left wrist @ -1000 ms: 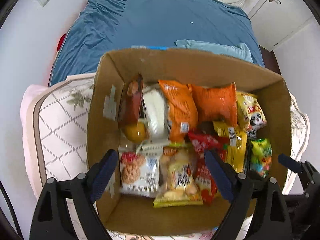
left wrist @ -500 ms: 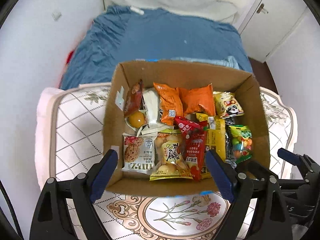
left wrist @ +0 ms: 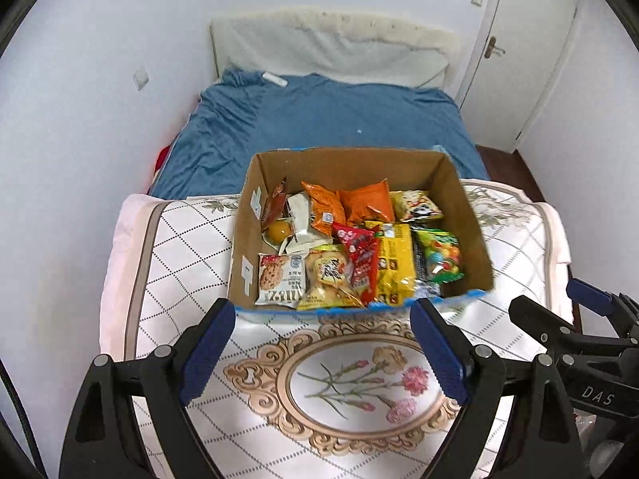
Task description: Organize snacks
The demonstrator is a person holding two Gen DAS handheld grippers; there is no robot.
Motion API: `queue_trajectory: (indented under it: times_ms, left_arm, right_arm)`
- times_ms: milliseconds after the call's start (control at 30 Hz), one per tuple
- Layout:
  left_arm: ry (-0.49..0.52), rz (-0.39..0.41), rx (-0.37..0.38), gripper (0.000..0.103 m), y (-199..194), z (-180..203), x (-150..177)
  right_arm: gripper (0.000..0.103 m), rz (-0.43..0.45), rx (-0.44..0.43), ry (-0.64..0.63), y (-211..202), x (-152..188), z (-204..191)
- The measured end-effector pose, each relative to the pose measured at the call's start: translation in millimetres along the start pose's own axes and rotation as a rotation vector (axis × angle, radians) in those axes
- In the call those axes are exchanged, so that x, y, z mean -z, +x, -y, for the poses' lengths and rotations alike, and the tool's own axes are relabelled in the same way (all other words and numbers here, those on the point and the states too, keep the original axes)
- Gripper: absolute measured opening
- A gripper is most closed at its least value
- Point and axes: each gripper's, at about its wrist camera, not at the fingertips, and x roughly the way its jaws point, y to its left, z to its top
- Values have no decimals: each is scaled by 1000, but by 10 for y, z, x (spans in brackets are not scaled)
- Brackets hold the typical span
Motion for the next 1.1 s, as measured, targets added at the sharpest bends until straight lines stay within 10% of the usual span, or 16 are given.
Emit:
queue_trajectory:
  times_ms: [600, 1100]
  left_arm:
    - [3, 158, -9, 90, -1248, 103, 711]
    - [-52, 224, -2, 95, -1542, 50, 874]
  right_arm:
    - [101, 193, -35, -30, -1435, 784, -73]
    - [102, 242, -13, -34, -1732, 972, -32]
